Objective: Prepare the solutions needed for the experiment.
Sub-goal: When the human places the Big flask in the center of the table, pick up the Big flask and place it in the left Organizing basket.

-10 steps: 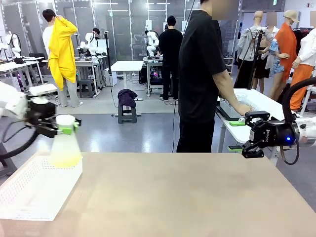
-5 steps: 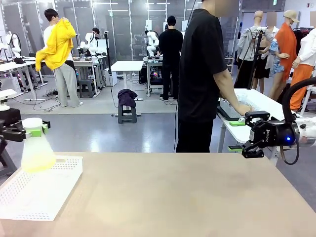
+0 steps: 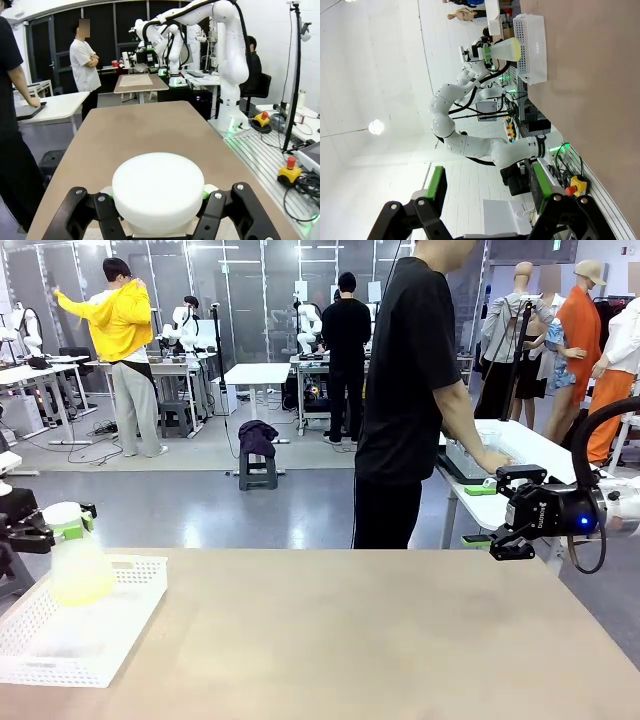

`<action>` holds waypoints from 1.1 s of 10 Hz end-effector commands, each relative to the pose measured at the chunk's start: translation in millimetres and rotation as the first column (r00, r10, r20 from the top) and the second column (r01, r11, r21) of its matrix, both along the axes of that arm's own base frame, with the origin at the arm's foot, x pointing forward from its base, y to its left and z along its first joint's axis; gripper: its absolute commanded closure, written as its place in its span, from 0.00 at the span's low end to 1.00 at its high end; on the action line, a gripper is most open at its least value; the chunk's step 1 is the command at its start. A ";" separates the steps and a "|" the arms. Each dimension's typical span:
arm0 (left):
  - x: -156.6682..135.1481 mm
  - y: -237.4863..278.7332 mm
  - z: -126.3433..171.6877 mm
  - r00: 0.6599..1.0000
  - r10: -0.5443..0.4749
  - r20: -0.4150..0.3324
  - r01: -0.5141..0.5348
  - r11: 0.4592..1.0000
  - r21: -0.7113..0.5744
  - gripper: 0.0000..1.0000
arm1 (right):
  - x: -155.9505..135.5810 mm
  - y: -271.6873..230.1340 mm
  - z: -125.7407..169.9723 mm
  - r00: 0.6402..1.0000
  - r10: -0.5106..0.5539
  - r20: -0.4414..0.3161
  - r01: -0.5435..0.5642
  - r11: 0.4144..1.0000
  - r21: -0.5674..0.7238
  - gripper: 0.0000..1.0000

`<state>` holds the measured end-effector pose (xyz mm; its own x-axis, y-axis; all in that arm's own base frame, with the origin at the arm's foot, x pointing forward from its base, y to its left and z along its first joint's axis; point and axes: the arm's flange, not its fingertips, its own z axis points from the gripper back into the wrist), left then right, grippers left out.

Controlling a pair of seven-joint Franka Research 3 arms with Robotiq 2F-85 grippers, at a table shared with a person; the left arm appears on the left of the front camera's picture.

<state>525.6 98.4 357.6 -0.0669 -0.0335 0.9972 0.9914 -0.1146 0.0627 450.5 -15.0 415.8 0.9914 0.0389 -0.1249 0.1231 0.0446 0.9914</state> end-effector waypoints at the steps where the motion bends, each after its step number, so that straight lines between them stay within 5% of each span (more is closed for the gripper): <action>1: 4.7 0.1 -13.3 0.998 0.051 0.021 -0.051 0.999 -0.016 0.92 | -0.4 0.7 0.8 1.000 0.004 0.002 -0.004 1.000 0.004 0.16; 11: 32.0 -1.9 -78.3 0.995 0.096 -0.020 -0.096 0.995 0.008 0.92 | -0.4 0.7 0.8 1.000 0.004 0.002 -0.004 1.000 0.004 0.16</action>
<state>548.1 98.0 275.7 -0.0123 -0.0636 0.9979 0.9992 -0.0383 0.0098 450.5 -15.0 415.8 0.9914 0.0390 -0.1250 0.1232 0.0445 0.9914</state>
